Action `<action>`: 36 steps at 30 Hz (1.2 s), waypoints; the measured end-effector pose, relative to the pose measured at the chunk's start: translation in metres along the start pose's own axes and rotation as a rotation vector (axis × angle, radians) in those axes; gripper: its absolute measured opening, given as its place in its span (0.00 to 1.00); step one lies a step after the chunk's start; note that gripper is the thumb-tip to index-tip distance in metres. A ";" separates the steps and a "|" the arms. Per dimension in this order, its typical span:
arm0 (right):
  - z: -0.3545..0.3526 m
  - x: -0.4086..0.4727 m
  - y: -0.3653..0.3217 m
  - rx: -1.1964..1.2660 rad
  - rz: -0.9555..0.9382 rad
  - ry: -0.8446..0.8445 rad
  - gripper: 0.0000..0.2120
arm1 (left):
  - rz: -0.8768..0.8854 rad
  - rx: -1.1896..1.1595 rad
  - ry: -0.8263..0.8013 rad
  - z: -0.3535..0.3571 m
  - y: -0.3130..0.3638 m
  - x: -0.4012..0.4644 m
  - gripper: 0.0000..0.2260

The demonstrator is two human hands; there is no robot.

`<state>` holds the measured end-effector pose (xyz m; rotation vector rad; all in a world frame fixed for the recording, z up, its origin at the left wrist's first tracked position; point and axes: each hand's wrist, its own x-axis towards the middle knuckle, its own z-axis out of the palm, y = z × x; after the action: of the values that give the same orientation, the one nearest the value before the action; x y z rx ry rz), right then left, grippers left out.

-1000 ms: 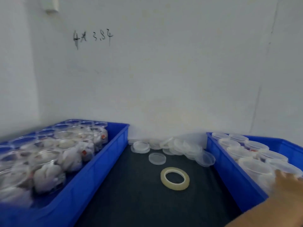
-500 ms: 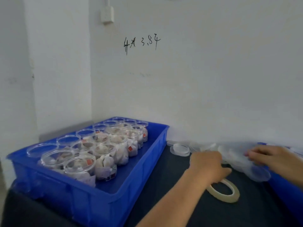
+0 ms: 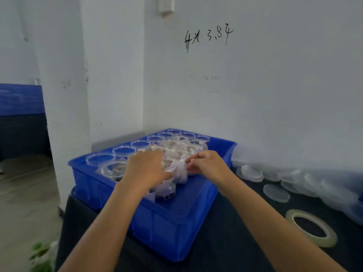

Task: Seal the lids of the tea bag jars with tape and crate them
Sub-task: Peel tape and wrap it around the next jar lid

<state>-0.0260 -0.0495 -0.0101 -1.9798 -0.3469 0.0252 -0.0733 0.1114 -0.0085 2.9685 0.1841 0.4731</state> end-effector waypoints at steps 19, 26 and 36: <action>0.097 0.020 0.023 -0.291 -0.135 -0.209 0.30 | -0.072 0.107 -0.056 0.019 -0.040 0.022 0.40; 0.002 -0.015 -0.010 0.307 -0.496 0.079 0.25 | 0.101 -0.584 0.422 -0.028 0.058 0.014 0.43; -0.116 -0.066 0.084 0.236 -0.276 0.404 0.23 | 0.260 -1.076 0.183 0.062 0.212 0.013 0.42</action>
<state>-0.0494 -0.2013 -0.0454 -1.6416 -0.3317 -0.4821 -0.0204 -0.1022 -0.0315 1.8925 -0.3430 0.6134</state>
